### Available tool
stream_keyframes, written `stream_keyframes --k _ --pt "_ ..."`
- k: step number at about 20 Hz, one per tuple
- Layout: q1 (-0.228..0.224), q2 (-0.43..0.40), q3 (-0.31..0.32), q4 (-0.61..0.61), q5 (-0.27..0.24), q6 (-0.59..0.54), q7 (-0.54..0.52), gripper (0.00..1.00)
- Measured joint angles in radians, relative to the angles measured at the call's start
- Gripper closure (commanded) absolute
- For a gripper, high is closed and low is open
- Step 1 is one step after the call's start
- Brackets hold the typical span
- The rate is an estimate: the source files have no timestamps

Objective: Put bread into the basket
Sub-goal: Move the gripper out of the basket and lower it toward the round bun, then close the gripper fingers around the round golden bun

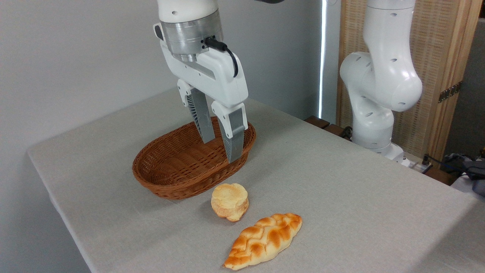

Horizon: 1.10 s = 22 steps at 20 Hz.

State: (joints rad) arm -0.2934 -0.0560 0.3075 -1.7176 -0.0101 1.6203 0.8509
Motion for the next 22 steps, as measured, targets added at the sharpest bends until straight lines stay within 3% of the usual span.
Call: stream_keyframes --k 5,13,17,22 --pt "-0.014 0.002 -0.003 -0.067 0.000 0.098 0.093 0.00" --pt "-0.017 0.001 -0.007 -0.133 0.000 0.103 0.509 0.00" --pt "-0.018 0.001 -0.017 -0.183 0.025 0.143 0.735 0.00" --pt "-0.022 -0.003 -0.020 -0.267 0.032 0.264 0.803 0.00"
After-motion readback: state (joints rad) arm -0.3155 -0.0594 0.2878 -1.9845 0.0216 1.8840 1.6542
